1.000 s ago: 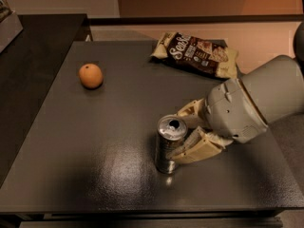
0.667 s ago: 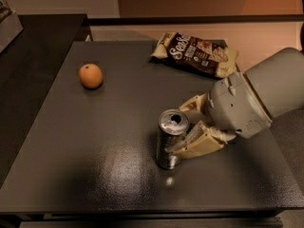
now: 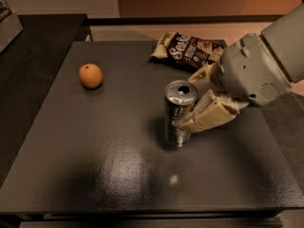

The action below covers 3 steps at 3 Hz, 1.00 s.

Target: Pick redbull can

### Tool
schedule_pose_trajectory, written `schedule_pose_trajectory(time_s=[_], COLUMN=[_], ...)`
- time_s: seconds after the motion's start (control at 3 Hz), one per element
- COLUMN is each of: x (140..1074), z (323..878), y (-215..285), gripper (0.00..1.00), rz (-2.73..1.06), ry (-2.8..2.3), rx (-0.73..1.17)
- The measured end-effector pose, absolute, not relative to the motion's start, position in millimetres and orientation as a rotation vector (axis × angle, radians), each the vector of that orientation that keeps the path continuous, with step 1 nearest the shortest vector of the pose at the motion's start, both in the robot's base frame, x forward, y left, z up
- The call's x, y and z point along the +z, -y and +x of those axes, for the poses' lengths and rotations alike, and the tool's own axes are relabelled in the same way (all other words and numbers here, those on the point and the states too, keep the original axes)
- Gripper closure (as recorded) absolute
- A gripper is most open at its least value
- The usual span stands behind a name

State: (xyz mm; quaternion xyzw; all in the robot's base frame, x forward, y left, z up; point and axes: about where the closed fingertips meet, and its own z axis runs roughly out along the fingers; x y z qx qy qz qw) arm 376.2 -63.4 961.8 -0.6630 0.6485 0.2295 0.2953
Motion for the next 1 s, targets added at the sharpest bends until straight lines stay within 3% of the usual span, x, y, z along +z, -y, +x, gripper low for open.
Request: schedule_pose_trajectory(time_s=[1.0], x=[1001], z=[397], y=[81], gripper=[1.0], rz=[-1.685], ry=[-1.795], rx=[0.572])
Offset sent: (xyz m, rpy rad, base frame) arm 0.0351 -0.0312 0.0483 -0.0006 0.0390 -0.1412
